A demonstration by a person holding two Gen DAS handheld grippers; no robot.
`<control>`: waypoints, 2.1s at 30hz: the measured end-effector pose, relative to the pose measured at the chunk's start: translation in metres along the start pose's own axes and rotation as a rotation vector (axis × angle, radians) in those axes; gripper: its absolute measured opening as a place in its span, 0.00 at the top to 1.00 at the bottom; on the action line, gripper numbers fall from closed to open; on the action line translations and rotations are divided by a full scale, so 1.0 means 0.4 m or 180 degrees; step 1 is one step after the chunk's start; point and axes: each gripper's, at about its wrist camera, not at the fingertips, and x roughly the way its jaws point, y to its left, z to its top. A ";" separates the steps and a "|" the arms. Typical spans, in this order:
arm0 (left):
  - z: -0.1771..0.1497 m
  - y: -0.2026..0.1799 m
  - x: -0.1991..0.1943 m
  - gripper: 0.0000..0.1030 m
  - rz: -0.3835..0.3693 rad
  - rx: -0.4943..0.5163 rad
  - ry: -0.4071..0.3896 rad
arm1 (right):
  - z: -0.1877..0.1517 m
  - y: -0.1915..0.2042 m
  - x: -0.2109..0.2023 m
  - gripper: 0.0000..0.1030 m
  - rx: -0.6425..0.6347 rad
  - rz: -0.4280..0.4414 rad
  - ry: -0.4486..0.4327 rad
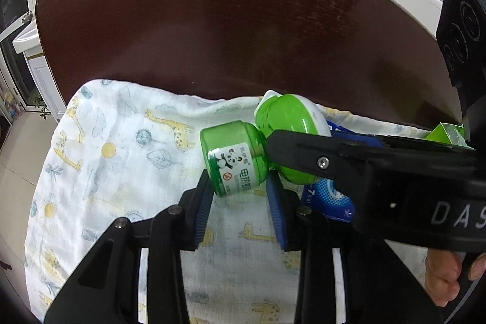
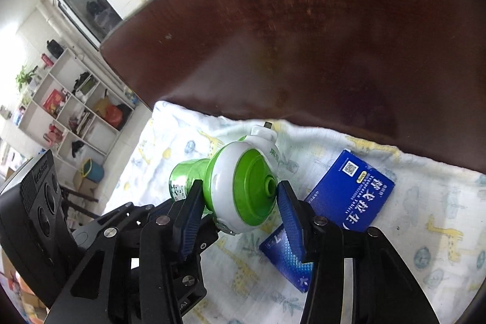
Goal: Organize rigid objects
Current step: 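Close both tools on the green-and-white repellent bottle and lift it, then carry the repellent bottle into the green box and open both tools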
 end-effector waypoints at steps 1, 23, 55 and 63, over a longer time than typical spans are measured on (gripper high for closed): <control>0.000 -0.008 -0.014 0.69 0.0001 0.0022 -0.0028 | -0.001 0.002 -0.015 0.51 -0.0007 0.0003 -0.0032; -0.004 -0.475 -0.260 0.69 -0.0458 0.0953 -0.0536 | -0.174 -0.162 -0.534 0.51 0.0330 -0.0338 -0.1073; -0.096 -1.080 -0.119 0.69 -0.0925 0.2126 -0.0076 | -0.467 -0.664 -0.809 0.51 0.1571 -0.0693 -0.1552; -0.096 -1.133 -0.075 0.69 -0.0968 0.2274 0.0022 | -0.485 -0.713 -0.808 0.51 0.1718 -0.0778 -0.1553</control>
